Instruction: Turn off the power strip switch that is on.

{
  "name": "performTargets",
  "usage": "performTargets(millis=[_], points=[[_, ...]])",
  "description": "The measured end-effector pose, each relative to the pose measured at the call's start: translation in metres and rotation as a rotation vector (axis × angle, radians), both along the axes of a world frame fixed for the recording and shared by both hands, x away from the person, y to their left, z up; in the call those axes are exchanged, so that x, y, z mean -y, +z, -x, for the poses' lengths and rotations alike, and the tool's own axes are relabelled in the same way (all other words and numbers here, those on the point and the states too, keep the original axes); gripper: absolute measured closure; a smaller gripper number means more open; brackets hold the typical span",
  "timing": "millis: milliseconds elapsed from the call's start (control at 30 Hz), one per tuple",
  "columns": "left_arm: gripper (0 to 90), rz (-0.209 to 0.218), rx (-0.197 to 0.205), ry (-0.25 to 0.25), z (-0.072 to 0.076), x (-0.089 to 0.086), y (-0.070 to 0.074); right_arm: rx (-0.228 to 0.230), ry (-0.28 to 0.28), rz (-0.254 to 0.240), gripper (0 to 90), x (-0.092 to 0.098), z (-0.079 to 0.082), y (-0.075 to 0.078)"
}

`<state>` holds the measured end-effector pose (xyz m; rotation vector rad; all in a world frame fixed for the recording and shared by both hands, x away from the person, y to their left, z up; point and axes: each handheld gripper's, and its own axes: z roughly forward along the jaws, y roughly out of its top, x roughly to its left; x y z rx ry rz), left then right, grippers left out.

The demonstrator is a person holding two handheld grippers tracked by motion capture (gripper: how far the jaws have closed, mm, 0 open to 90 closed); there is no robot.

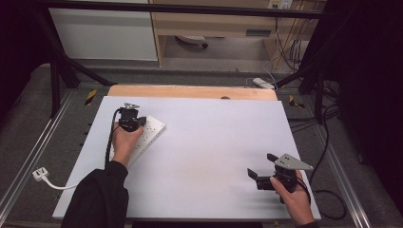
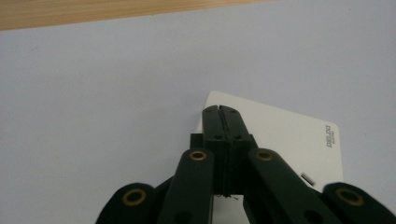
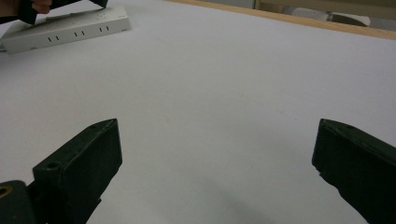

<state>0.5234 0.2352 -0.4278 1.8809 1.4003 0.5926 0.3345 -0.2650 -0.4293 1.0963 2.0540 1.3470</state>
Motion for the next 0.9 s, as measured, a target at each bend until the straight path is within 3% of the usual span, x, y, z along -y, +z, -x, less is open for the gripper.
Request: performTargets(millis=[900], points=[[90.0, -0.004, -0.006, -0.001, -0.0001, 0.0007, 0.0, 0.001, 0.0, 0.001, 2.0, 0.0, 0.0, 0.0001]])
